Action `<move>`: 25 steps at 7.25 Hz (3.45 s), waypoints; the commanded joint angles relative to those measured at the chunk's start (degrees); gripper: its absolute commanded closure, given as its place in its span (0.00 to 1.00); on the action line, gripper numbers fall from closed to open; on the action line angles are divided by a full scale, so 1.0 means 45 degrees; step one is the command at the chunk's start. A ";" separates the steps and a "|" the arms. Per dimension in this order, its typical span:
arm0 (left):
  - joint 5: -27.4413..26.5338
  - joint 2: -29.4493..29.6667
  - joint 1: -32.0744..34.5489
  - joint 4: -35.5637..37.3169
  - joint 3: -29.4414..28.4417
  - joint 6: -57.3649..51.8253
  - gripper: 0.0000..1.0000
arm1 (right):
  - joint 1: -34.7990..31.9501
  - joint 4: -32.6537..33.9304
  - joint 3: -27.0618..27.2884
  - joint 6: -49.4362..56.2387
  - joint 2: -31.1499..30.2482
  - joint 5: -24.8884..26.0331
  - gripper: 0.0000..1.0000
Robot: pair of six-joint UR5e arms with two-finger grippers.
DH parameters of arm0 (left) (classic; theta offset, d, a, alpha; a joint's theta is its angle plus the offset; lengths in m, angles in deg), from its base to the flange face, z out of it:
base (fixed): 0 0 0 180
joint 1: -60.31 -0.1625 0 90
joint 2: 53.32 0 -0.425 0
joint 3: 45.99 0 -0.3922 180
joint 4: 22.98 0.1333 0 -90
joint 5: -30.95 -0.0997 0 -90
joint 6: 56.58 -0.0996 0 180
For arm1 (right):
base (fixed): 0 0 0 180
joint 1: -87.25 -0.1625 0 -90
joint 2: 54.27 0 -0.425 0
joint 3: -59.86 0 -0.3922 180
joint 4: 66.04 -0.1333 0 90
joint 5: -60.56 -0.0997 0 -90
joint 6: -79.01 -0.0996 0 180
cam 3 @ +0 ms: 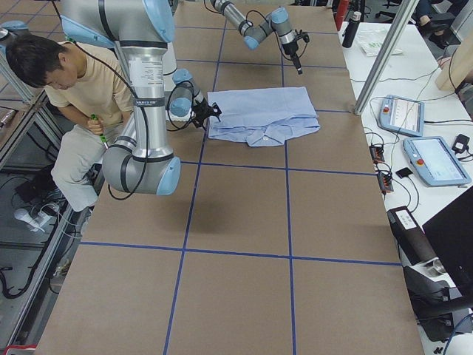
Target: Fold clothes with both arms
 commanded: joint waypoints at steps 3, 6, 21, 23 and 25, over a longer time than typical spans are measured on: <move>-0.0001 -0.0018 0.0017 0.0000 0.0013 0.0001 0.00 | 0.0030 0.0007 -0.0193 0.0069 0.0067 -0.0017 0.23; -0.0001 -0.0077 0.0017 0.0000 0.0052 0.0001 0.00 | 0.0031 0.0007 -0.0195 0.0108 0.0087 -0.0017 0.43; -0.1680 -0.6112 -0.6266 -0.0078 0.9116 1.0919 0.03 | 0.0499 0.1726 0.1251 -0.0087 0.0068 0.0003 1.00; -0.3060 -0.6035 -0.8001 -0.0001 0.8805 1.1016 0.01 | 0.0577 0.1726 0.1251 -0.0107 0.0067 0.0003 1.00; -0.3126 -0.6073 -0.8108 0.0000 0.8551 1.1036 0.01 | 0.0888 0.1745 0.1251 -0.0378 0.0145 0.0042 1.00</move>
